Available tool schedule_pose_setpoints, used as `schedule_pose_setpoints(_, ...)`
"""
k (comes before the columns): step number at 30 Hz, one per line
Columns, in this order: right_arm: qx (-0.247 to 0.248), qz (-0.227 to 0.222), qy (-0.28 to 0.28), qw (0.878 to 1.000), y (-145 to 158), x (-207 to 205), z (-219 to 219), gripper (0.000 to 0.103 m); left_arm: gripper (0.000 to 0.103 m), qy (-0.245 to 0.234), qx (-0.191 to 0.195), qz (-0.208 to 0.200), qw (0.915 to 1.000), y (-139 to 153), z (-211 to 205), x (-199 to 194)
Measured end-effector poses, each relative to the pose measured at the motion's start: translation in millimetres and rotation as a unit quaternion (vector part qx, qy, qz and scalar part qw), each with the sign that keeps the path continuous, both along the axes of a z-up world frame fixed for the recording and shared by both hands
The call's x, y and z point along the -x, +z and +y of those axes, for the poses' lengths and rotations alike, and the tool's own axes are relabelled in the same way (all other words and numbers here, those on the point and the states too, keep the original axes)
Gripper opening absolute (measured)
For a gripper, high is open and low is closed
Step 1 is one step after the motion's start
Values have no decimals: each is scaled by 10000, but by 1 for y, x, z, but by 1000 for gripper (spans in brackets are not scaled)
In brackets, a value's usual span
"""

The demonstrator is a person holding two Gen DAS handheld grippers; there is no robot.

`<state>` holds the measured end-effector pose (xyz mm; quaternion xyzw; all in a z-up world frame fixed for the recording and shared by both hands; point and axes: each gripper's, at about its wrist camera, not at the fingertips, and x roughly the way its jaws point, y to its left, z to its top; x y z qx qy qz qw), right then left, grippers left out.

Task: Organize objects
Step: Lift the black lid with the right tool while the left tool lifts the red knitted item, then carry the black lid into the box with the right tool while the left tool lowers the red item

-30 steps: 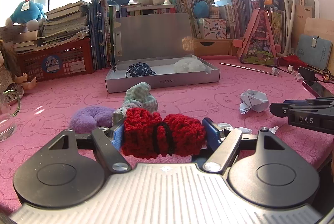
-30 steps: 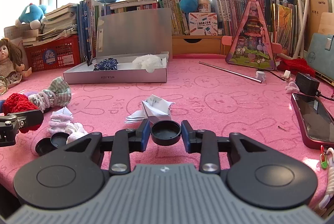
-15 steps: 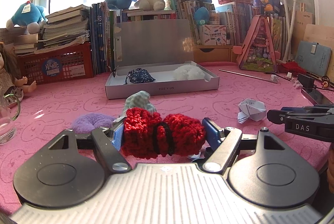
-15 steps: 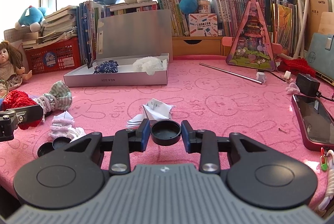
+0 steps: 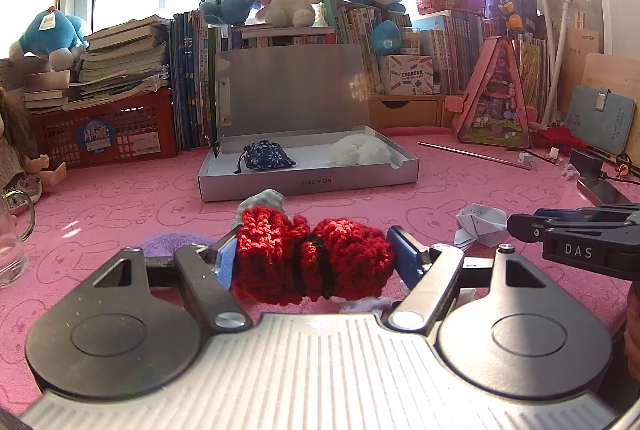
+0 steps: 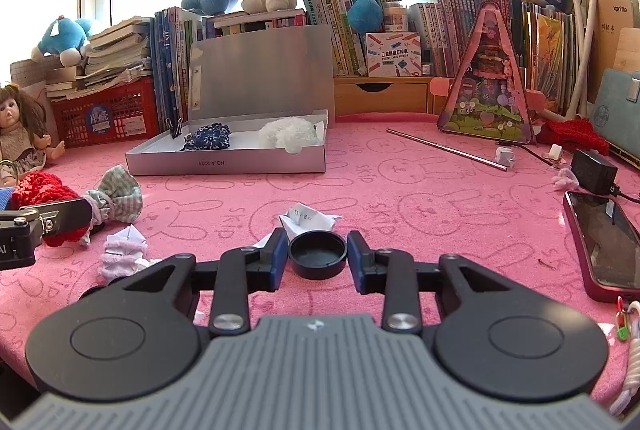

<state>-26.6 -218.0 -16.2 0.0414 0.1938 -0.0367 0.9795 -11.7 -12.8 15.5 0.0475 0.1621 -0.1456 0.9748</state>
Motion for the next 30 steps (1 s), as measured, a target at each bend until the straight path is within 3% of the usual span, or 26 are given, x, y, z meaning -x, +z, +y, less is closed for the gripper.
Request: schedule_pose_setpoints(30,-334,-284,252,9987,43,-51,-18,37,78,30,184,-65,9998,38,-10,-70)
